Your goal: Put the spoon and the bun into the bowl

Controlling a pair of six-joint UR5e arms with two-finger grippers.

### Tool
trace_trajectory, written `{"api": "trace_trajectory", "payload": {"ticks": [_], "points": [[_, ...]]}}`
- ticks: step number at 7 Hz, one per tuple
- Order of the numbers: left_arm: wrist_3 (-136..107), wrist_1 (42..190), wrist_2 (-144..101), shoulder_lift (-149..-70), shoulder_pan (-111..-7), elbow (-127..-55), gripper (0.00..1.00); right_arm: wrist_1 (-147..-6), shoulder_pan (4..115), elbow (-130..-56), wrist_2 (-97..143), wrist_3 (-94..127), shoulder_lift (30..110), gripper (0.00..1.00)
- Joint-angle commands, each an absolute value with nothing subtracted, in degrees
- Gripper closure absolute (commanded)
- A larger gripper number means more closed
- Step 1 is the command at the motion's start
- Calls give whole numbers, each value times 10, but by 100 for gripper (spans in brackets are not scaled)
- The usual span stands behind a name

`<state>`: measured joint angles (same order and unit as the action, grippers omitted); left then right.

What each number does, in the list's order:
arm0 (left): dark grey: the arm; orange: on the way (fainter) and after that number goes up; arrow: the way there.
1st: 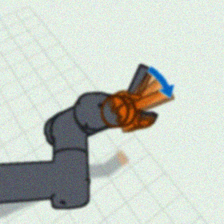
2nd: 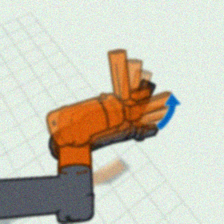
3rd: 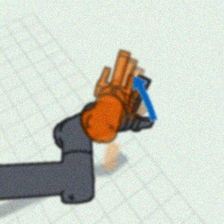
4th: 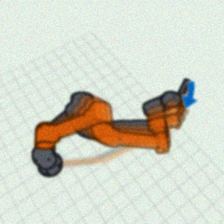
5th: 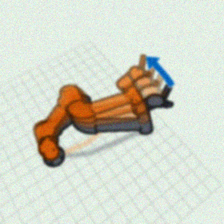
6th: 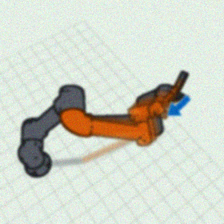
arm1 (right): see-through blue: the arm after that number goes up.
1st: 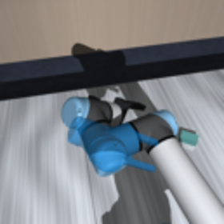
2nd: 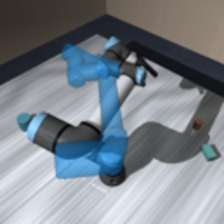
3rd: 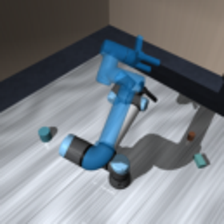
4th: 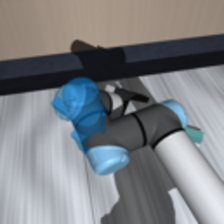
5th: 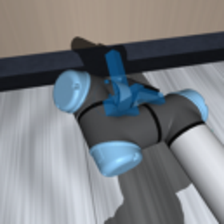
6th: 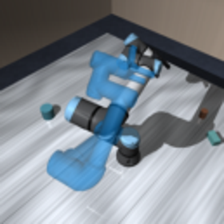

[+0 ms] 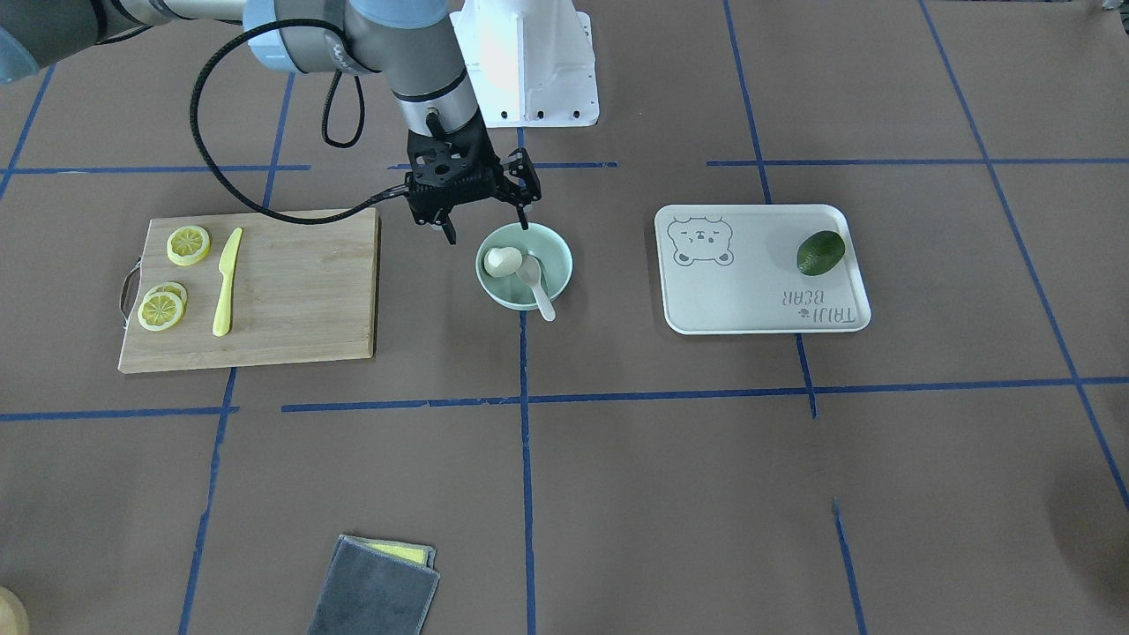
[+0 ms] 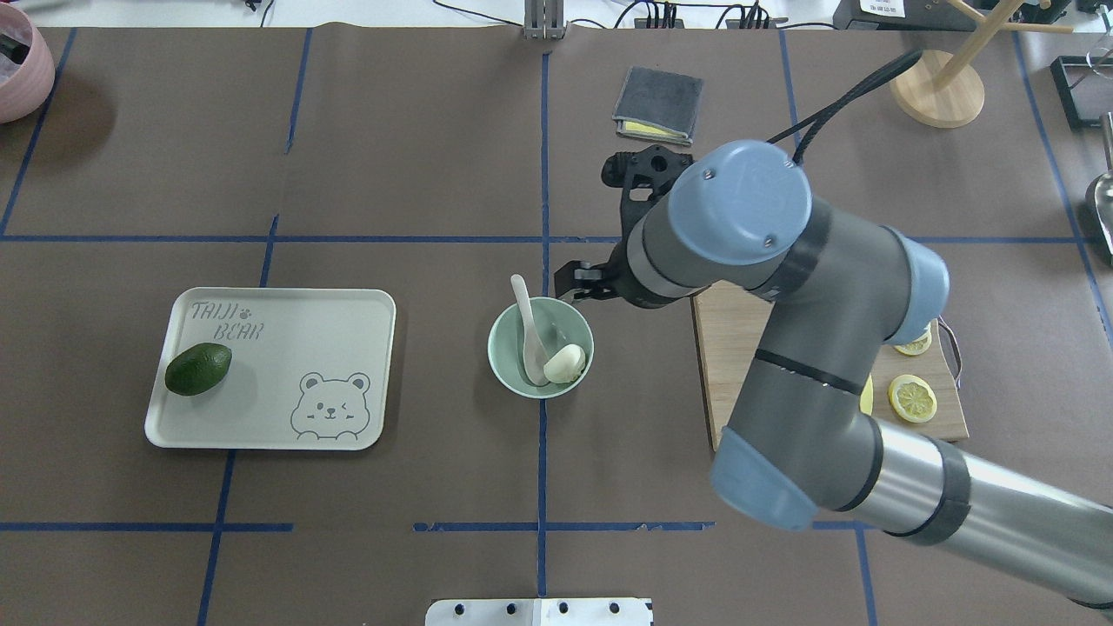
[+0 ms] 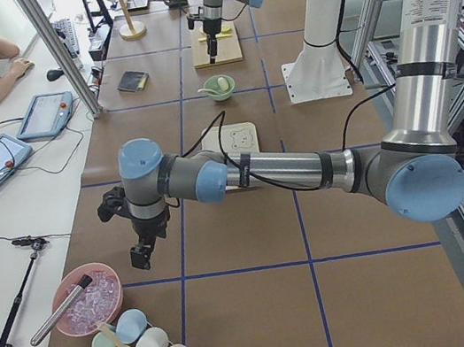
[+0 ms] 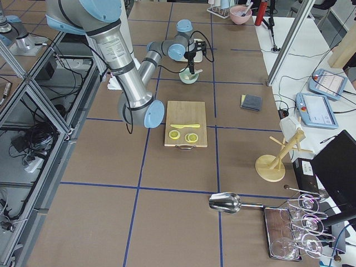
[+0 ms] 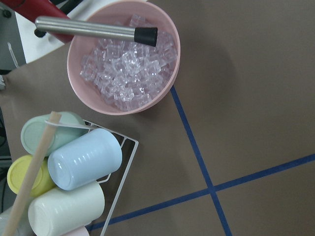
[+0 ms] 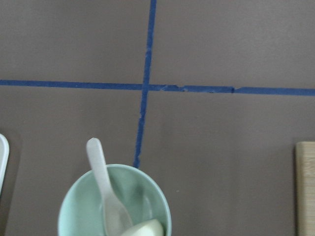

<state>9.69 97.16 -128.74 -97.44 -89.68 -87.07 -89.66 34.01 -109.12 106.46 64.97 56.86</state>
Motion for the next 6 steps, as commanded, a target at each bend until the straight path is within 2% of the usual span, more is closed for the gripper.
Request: {"api": "trace_trajectory", "payload": {"ticks": [1,4,6], "points": [[64,971,-1344,-939,-900,-869,0,-909,437,-1118,1149,544,638,0],[-10,955,-1340,-895,-899,-947,0,-931,561,-1111,1210,351,714,0],[-9,926,-1327,-895,-899,-955,0,-991,645,-1108,1249,219,749,0]]}}
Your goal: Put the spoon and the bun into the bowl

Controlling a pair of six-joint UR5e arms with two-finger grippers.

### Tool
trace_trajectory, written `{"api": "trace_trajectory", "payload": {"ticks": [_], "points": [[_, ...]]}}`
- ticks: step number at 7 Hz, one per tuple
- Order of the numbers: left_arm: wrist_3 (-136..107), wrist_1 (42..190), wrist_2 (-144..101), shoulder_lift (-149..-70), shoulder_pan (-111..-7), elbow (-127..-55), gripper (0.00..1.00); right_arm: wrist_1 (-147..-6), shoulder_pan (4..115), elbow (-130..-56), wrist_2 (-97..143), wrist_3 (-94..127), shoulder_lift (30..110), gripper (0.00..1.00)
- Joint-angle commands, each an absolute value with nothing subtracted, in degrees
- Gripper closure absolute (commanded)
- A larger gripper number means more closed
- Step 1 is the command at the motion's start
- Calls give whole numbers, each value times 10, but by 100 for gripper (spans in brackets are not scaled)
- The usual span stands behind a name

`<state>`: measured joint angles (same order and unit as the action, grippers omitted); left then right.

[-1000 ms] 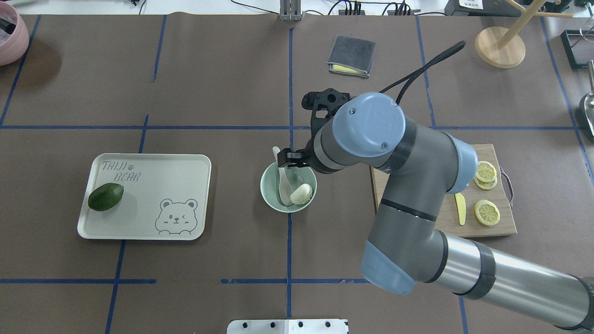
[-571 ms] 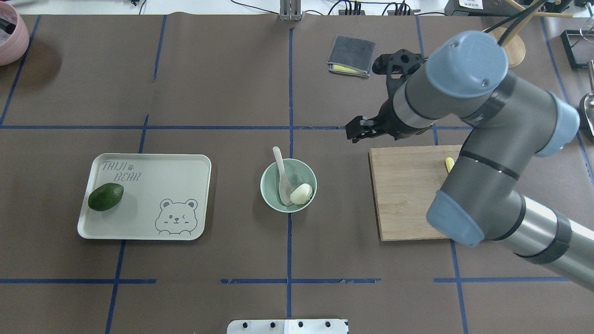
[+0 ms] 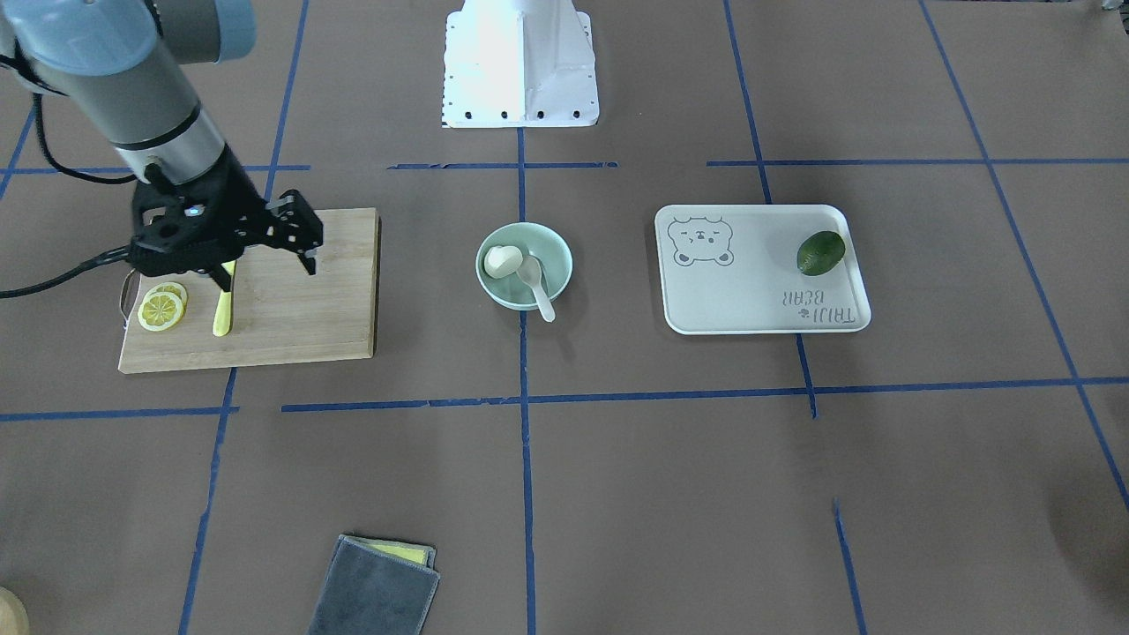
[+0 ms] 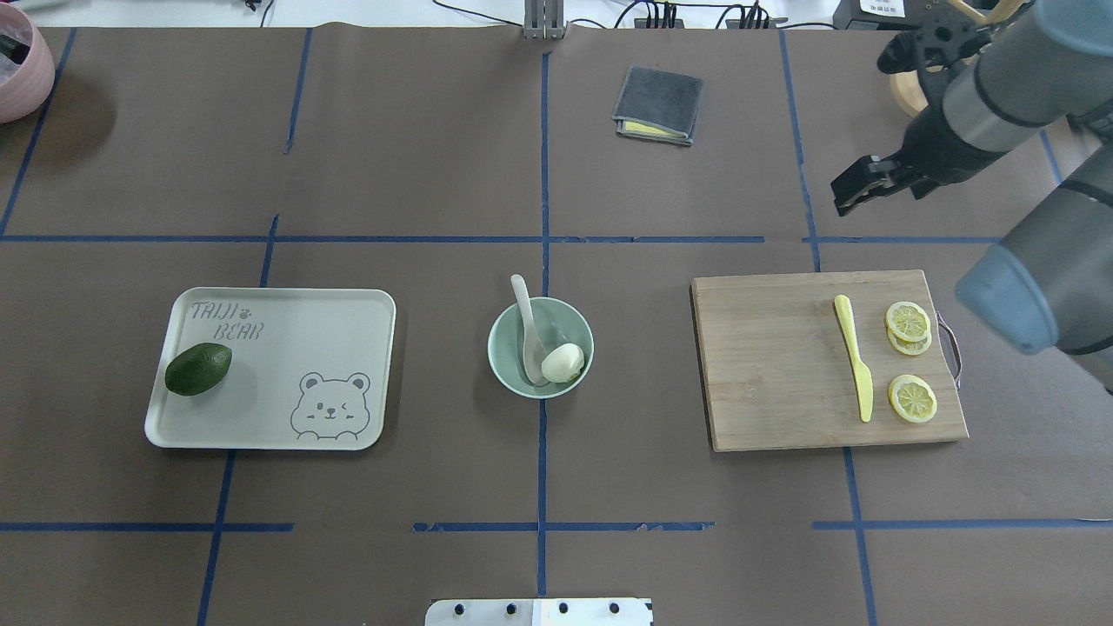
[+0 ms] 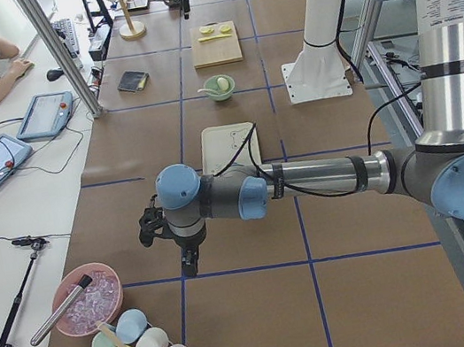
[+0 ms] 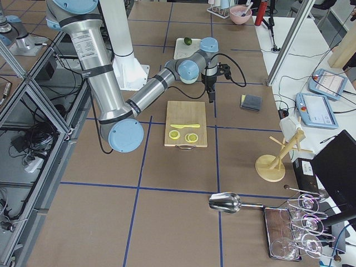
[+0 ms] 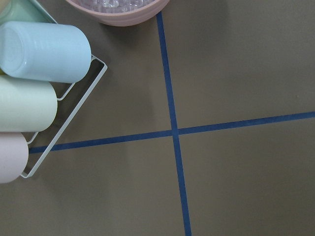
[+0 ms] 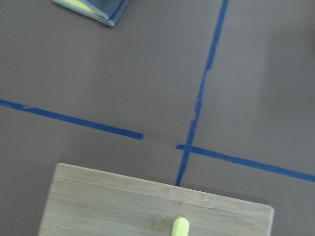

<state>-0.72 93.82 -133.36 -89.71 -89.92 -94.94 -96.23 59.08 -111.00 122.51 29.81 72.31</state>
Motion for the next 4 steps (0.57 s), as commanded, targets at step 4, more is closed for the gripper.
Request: {"api": "trace_trajectory", "payload": {"ticks": [4], "points": [[-6,925,-1328,-893,-898,-945,0,-988,867,-953,1350,-96,822,0]]}}
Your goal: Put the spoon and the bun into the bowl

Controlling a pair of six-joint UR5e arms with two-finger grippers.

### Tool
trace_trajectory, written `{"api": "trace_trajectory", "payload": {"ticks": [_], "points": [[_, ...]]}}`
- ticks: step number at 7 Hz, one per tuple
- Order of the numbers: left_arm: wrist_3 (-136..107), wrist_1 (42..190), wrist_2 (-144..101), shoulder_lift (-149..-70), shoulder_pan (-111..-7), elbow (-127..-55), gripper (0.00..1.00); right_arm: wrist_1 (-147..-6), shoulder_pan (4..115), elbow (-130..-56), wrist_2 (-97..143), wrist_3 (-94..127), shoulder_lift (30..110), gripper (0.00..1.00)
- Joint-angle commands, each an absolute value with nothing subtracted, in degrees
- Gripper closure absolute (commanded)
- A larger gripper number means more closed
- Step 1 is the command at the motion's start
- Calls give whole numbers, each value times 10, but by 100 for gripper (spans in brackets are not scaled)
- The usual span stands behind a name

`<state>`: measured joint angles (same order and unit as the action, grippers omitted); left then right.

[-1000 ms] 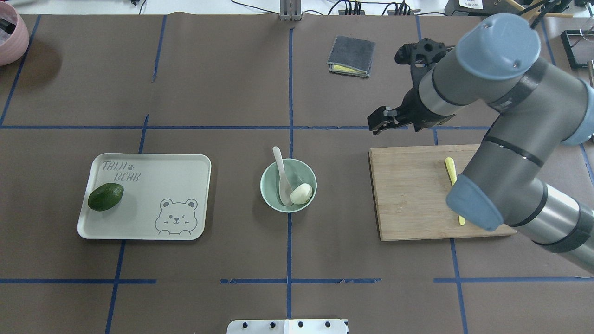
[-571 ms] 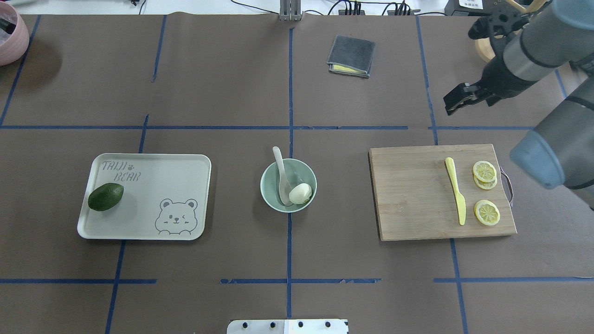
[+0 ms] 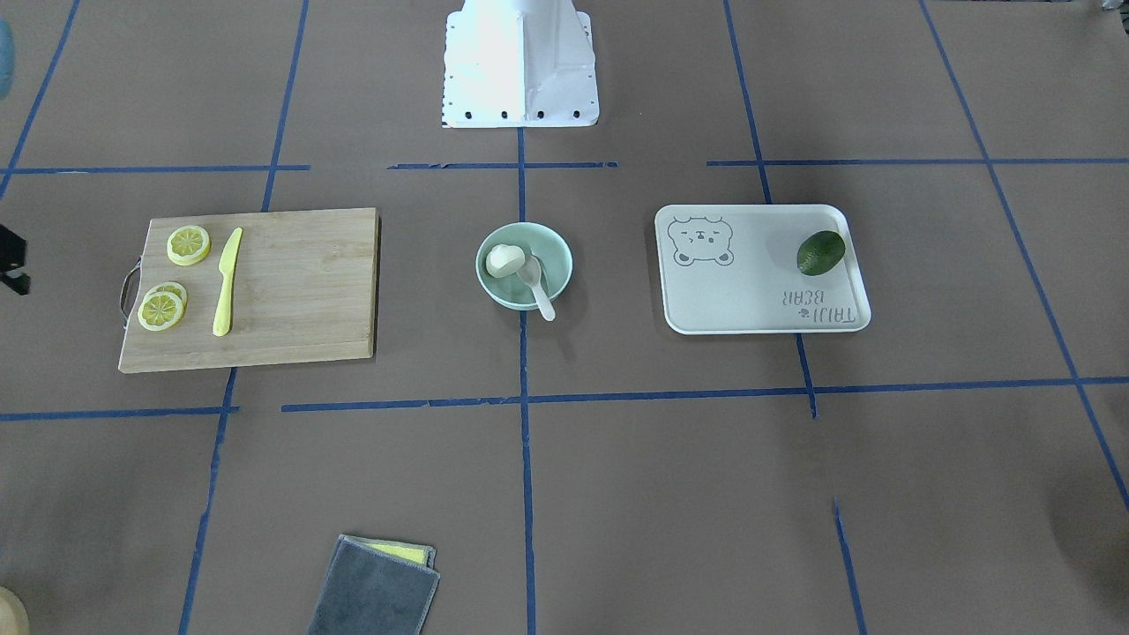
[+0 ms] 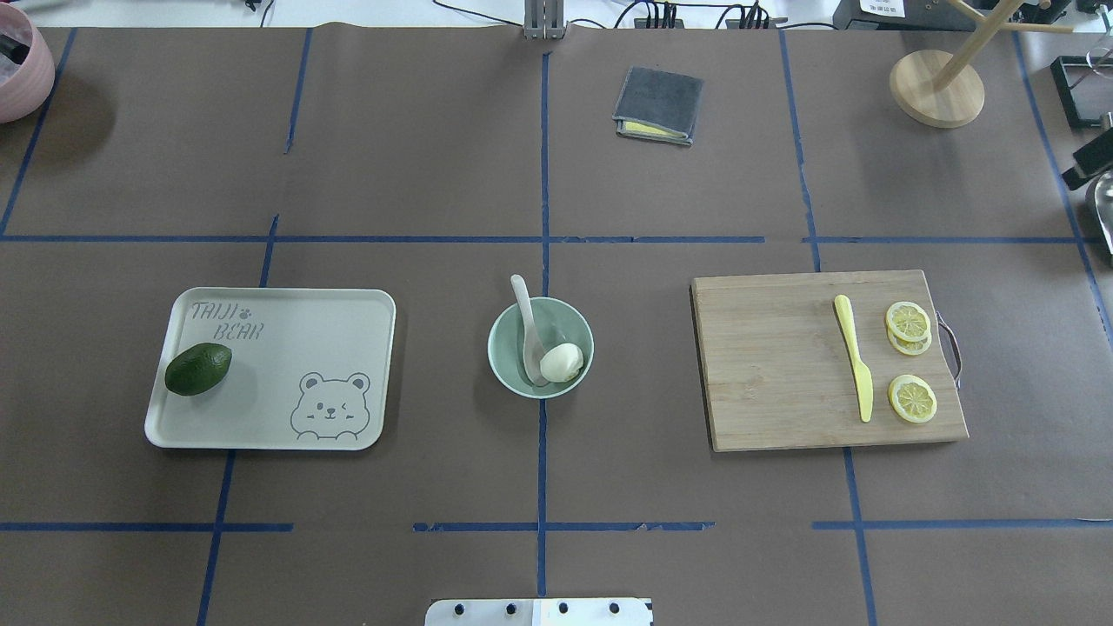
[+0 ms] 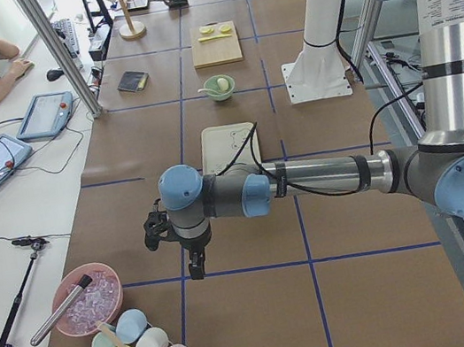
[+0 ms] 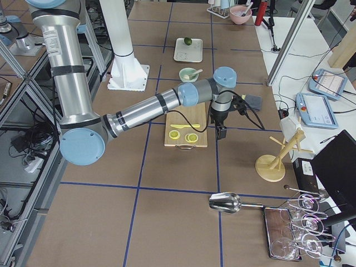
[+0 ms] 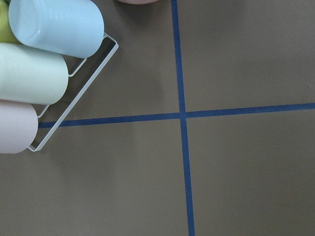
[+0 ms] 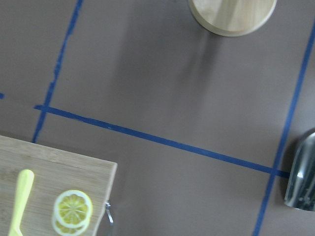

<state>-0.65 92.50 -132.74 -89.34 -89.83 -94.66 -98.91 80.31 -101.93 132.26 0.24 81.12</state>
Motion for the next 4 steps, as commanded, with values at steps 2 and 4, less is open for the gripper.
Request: {"api": "trace_trajectory", "payload": {"ticks": [2,4], "points": [[-6,925,-1328,-893,-898,-938,0,-984,916,-883,1356,-180,828,0],[-5,926,-1328,-894,-898,-934,0,-982,926,-866,1350,-173,847,0]]}}
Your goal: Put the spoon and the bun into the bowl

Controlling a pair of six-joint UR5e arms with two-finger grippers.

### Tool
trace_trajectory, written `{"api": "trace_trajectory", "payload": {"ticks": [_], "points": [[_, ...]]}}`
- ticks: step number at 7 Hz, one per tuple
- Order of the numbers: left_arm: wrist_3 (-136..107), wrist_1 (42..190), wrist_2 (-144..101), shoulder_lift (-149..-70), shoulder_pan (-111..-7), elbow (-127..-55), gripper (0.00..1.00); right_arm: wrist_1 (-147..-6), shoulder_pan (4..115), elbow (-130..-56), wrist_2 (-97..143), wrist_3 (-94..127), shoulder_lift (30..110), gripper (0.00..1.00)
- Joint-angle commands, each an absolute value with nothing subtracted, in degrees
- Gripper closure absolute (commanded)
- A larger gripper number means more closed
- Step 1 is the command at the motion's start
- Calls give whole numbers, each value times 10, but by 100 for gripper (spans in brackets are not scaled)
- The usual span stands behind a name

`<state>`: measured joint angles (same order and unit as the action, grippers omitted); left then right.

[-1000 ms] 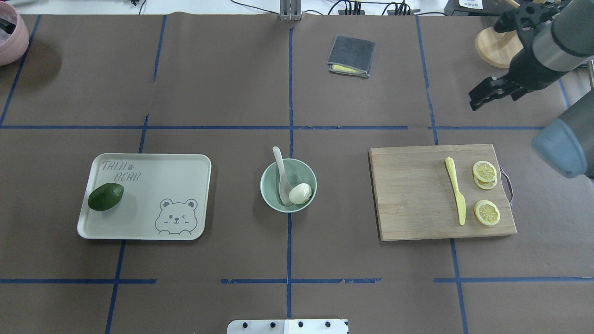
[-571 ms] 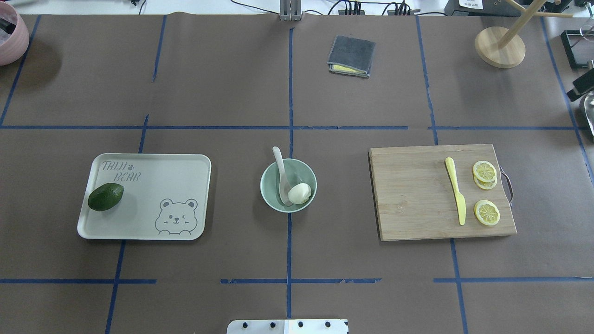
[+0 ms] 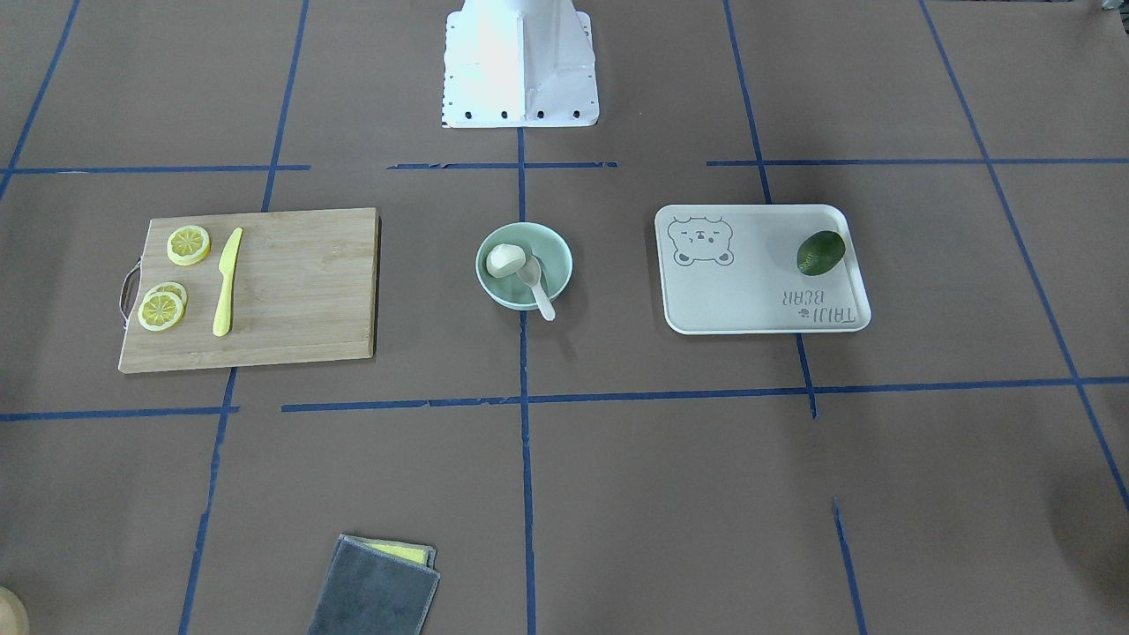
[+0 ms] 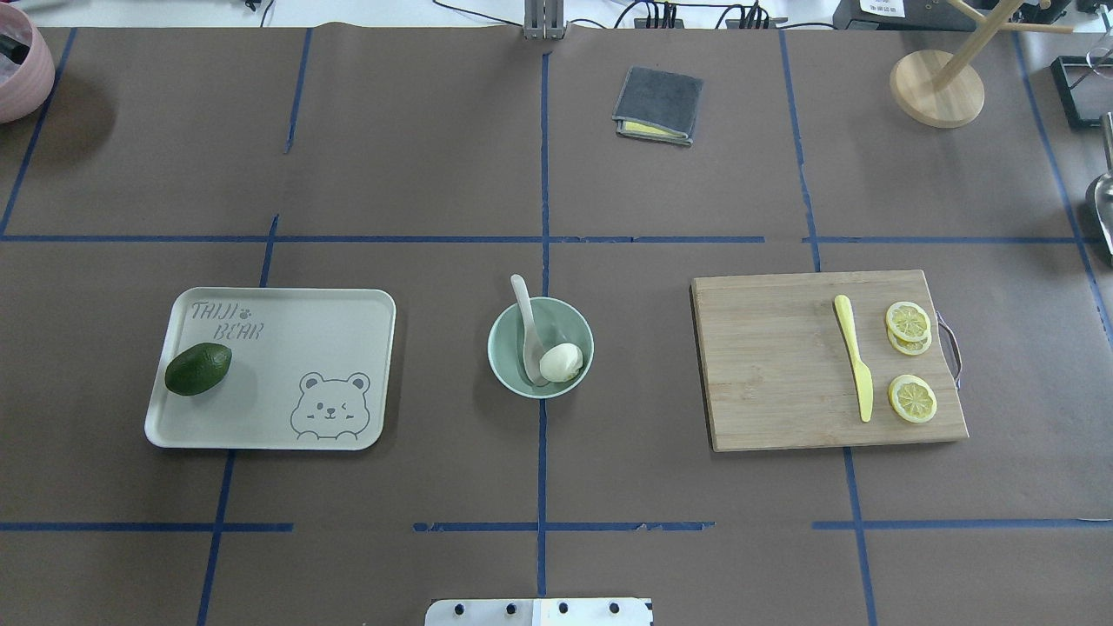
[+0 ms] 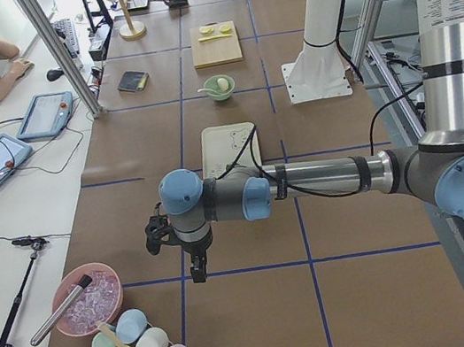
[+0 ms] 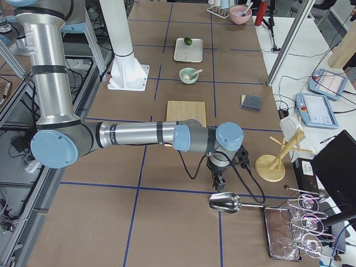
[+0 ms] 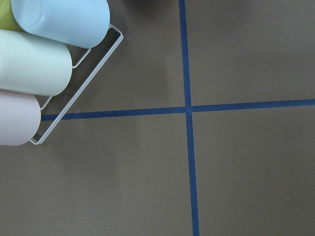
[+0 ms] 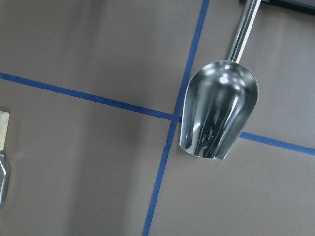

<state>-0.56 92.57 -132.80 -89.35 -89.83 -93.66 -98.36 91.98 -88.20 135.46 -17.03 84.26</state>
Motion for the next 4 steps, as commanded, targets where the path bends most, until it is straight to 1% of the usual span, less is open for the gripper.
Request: {"api": "trace_trajectory", "payload": {"ticks": [1,3,4], "points": [[-4,927,-1328,-893,-898,-934,0,-980,926,-865,1349,-169,854,0],[-3,927,-1328,-893,-898,-934,0,-945,929,-864,1352,-66,863,0],[-3,927,-1327,-893,-898,-934,0,-896,929,-857,1352,-20,873,0]]}}
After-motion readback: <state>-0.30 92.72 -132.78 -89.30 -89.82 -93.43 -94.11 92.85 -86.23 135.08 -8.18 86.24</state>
